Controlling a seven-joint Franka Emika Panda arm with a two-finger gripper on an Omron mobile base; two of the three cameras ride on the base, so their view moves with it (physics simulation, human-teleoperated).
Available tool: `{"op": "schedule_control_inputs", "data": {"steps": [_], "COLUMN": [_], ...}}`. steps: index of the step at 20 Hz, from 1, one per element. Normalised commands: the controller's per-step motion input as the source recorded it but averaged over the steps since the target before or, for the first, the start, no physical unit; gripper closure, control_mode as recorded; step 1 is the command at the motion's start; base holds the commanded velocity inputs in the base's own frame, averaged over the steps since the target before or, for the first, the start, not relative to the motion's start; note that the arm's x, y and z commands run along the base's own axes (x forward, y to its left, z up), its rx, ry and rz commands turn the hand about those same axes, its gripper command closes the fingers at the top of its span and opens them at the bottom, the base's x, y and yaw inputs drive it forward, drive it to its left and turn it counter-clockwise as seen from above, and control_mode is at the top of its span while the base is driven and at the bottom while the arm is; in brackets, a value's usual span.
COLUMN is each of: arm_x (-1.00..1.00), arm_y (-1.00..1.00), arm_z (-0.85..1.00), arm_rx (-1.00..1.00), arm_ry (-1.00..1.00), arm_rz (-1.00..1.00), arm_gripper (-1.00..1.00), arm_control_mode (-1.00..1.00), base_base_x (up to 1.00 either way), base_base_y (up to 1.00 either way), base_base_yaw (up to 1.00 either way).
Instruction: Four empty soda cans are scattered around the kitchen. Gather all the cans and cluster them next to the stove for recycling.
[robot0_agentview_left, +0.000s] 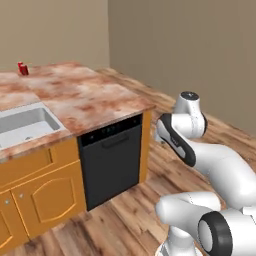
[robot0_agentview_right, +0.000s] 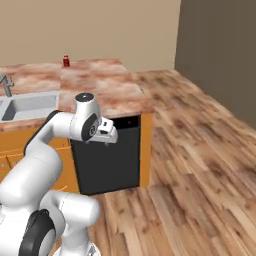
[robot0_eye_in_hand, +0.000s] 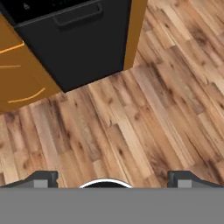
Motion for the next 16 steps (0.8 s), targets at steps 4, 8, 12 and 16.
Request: {"op": "schedule_control_inputs", "data": {"steps": [4,8,12,16], "arm_x": [0.0,0.0,0.0,0.0], "arm_y": [0.0,0.0,0.0,0.0], "arm_z": [0.0,0.0,0.0,0.0], "arm_rx": [0.0,0.0,0.0,0.0], "arm_ry": [0.0,0.0,0.0,0.0], "arm_rz": [0.0,0.0,0.0,0.0], "arm_gripper": [-1.0,-1.0,-1.0,-1.0], "arm_control_mode": [1.0,1.0,1.0,1.0], "base_base_x": [0.36,0.46,0.58,0.61], "base_base_y": [-0.26,-0.9,-0.98,-1.0], "base_base_yaw": [0.56,0.46,0.48,0.43]}}
